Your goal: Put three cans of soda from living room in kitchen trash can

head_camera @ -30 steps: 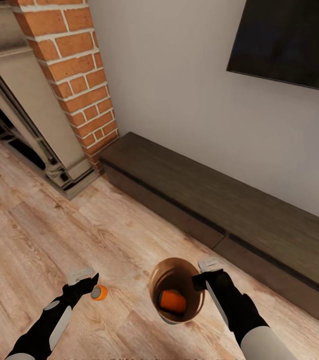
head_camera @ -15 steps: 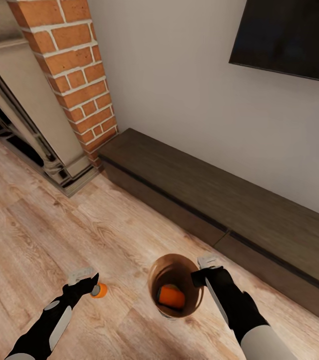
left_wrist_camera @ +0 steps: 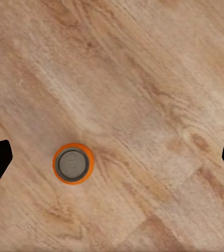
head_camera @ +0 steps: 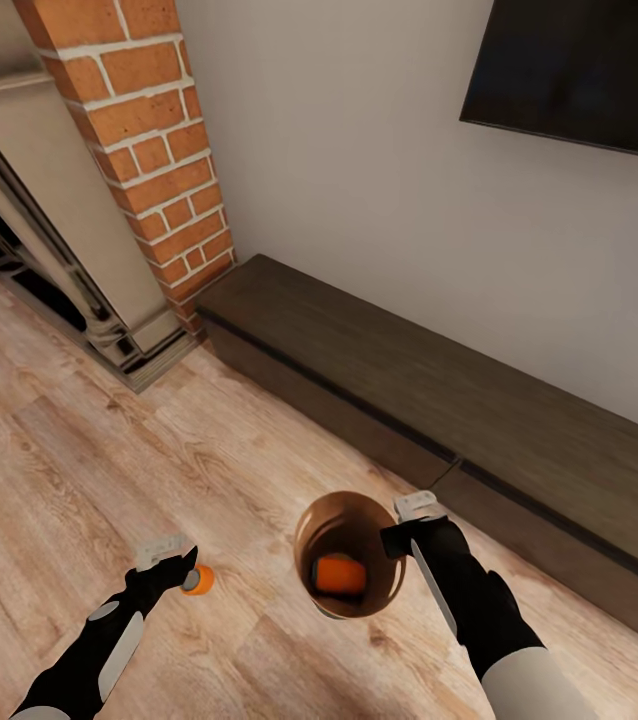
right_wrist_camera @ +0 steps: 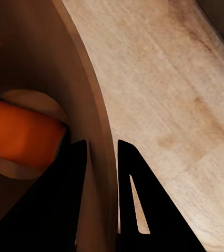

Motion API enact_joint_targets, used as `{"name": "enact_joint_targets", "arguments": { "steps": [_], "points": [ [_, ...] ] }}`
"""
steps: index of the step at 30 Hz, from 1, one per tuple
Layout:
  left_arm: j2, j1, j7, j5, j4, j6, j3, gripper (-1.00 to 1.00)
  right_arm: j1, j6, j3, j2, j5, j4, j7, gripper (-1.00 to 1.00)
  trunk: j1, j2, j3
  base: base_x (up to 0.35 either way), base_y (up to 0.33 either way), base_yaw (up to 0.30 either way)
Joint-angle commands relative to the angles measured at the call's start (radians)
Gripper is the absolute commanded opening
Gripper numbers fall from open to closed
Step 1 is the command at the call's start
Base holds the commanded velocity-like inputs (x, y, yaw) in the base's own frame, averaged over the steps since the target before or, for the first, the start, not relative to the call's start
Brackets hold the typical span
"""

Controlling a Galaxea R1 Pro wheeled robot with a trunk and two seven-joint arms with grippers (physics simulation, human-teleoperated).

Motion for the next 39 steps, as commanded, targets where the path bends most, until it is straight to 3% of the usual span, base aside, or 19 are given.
{"name": "enact_joint_targets", "arguments": {
  "steps": [1, 17, 39],
  "points": [
    [0.0, 0.0, 0.0, 0.0, 0.0, 0.0, 0.0, 1.0, 0.0, 0.001, 0.001, 0.001, -0.015, -0.001, 0.0, -1.0, 0.004, -0.007, -0.004, 0.0, 0.0, 0.0],
    [0.0, 0.0, -0.001, 0.0, 0.0, 0.0, 0.0, 1.0, 0.0, 0.003, 0.0, 0.002, -0.015, -0.002, -0.001, -1.0, 0.065, -0.119, -0.078, 0.0, 0.0, 0.0],
    [0.01, 0.0, -0.002, 0.0, 0.0, 0.0, 0.0, 1.0, 0.0, 0.003, 0.0, 0.003, -0.015, -0.003, -0.001, -1.0, 0.065, -0.119, -0.083, 0.068, 0.031, 0.0]
  ]
}}
